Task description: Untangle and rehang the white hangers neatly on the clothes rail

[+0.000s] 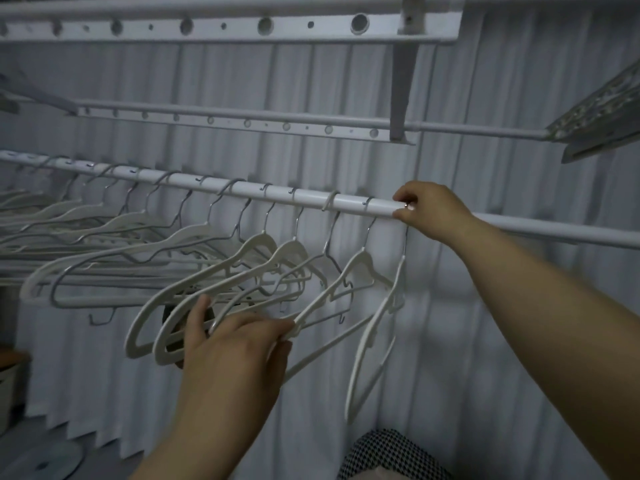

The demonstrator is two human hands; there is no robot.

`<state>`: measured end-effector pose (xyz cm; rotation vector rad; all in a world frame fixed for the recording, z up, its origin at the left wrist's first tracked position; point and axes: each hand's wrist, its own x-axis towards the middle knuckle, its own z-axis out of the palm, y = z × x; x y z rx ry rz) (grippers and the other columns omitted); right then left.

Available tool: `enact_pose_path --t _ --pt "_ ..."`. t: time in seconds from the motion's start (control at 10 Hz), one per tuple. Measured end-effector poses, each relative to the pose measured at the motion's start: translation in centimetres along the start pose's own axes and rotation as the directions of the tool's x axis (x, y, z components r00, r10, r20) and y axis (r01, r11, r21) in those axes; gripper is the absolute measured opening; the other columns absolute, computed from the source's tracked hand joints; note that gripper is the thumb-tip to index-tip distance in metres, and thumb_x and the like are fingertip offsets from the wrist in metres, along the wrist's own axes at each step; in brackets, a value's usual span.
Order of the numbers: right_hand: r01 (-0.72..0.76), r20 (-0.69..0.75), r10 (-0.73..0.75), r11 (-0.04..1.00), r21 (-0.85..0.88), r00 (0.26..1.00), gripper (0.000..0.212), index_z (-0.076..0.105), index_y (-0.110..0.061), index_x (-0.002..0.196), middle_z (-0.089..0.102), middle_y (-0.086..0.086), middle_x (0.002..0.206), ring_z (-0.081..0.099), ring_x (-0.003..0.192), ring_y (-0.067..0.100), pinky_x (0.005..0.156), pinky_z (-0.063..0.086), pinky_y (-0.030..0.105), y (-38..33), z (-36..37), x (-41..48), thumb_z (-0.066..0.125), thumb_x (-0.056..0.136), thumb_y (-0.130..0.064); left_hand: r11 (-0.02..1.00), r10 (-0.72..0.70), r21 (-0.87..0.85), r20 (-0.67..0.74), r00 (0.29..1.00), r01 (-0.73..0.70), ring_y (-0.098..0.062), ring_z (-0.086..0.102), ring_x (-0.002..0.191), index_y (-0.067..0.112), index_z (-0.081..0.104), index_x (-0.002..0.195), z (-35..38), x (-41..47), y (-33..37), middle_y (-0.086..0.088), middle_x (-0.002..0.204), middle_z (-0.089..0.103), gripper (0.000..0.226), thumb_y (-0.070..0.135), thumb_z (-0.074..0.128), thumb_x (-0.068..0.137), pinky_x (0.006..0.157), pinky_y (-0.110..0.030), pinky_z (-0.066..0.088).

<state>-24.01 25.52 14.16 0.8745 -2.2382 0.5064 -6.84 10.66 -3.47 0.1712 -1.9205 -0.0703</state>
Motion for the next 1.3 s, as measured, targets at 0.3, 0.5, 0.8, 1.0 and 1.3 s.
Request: enact_pose_path --t 0.3,0.5,0.8,1.0,1.3 --pt "-0.015 -0.097 0.011 0.999 -0.043 0.995 0.030 0.059 -0.008 0.116 0.063 0.013 0.117 0.055 0.110 0.029 0.088 0.041 0.032 -0.1 0.3 -0.9 0.056 0.087 -0.014 0.999 0.020 -0.045 0.008 1.000 -0.020 -0.007 0.046 0.088 0.028 0.070 0.072 -0.1 -0.2 -0.3 0.015 0.062 0.067 0.030 0.038 0.042 0.071 0.099 -0.039 0.019" --pt "-0.008 -0.100 -0.002 0.995 -0.099 0.995 0.029 0.059 -0.006 0.114 0.062 0.015 0.117 0.055 0.109 0.032 0.087 0.041 0.033 -0.6 0.5 -1.0 0.055 0.087 -0.014 0.997 0.023 -0.070 -0.009 1.000 -0.023 -0.009 0.046 0.092 0.027 0.070 0.072 -0.5 -0.3 -0.5 0.012 0.064 0.069 0.030 0.040 0.043 0.072 0.097 -0.038 0.021" --pt "-0.028 -0.080 0.020 0.995 -0.092 0.997 0.038 0.052 -0.004 0.121 0.059 0.018 0.119 0.053 0.110 0.033 0.085 0.039 0.032 -1.0 0.6 -1.4 0.057 0.086 -0.016 0.994 0.050 -0.097 -0.019 0.999 -0.052 -0.008 0.047 0.092 0.024 0.071 0.080 -1.8 0.2 -1.2 0.012 0.077 0.072 0.034 0.041 0.043 0.074 0.096 -0.036 0.023" --pt "-0.050 -0.112 0.038 0.993 -0.103 0.993 0.042 0.050 -0.002 0.124 0.056 0.020 0.123 0.047 0.116 0.035 0.094 0.037 0.036 -2.1 0.2 -2.8 0.059 0.085 -0.015 0.988 0.051 -0.146 -0.001 0.999 -0.051 -0.006 0.047 0.098 0.022 0.072 0.087 -2.9 -0.1 -2.3 0.009 0.090 0.072 0.039 0.047 0.044 0.075 0.098 -0.033 0.023" --pt "-0.157 -0.168 0.148 0.987 -0.038 0.975 0.029 0.061 -0.004 0.116 0.062 0.020 0.118 0.051 0.114 0.034 0.090 0.036 0.030 -8.4 -0.6 -6.0 0.055 0.088 -0.009 0.920 -0.094 -0.361 0.167 0.981 0.150 -0.019 0.063 0.097 0.016 0.071 0.097 -9.4 1.3 -9.7 0.001 0.099 0.070 0.052 0.051 0.041 0.071 0.080 -0.023 0.038"
